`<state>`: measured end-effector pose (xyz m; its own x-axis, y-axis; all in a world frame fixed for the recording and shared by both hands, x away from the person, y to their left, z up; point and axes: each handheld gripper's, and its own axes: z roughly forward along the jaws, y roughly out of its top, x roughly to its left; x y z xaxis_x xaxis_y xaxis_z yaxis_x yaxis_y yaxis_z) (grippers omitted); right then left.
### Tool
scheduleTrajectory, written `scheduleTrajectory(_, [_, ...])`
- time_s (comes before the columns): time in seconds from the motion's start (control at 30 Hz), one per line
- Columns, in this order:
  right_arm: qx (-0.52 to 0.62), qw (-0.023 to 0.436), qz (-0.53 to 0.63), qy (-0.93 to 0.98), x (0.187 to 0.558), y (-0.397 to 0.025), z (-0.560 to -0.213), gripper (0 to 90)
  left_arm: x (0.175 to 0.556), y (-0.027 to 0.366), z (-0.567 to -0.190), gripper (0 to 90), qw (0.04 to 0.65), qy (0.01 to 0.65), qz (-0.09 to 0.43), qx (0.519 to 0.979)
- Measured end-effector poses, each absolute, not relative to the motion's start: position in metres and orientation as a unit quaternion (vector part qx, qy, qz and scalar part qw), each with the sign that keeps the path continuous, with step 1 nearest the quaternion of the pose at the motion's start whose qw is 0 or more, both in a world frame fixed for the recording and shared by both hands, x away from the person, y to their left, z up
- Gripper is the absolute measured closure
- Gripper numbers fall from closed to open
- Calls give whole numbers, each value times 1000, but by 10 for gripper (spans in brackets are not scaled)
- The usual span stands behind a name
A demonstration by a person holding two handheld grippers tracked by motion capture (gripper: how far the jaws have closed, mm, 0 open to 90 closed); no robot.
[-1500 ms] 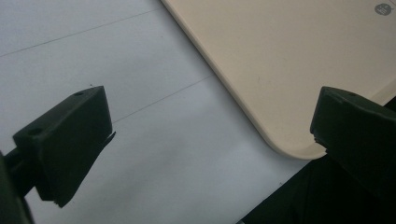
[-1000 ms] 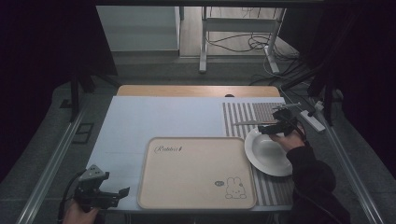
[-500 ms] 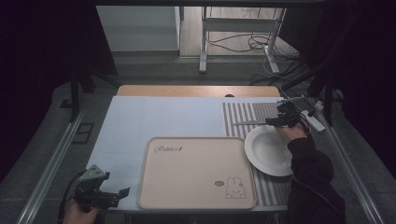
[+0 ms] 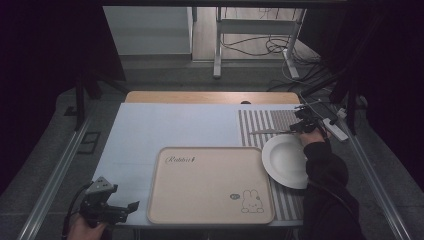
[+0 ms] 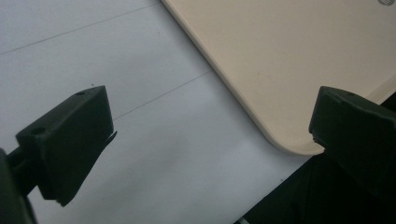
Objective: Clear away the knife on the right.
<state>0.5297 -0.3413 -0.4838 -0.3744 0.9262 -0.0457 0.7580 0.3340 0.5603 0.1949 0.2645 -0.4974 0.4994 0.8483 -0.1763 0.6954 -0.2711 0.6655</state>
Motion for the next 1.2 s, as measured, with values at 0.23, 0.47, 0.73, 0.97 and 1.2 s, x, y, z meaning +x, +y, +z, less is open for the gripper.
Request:
scheduleTrajectory(0.23, [543,190,228,786,542,-346,-491,899,195,264,-498,6,353,488,108,791])
scheduleTrajectory(0.47, [541,197,210,790,547,-348,-496,900,194,264,-498,8,352,487,109,792])
scheduleTrajectory(0.73, [543,172,200,797,538,-360,-493,899,194,263,-498,9,349,486,110,794])
scheduleTrajectory(0.97, [523,146,189,818,525,-365,-490,899,194,262,-498,12,347,485,108,795])
scheduleTrajectory(1.2, [515,139,187,825,522,-366,-484,857,195,262,-498,16,346,483,107,797])
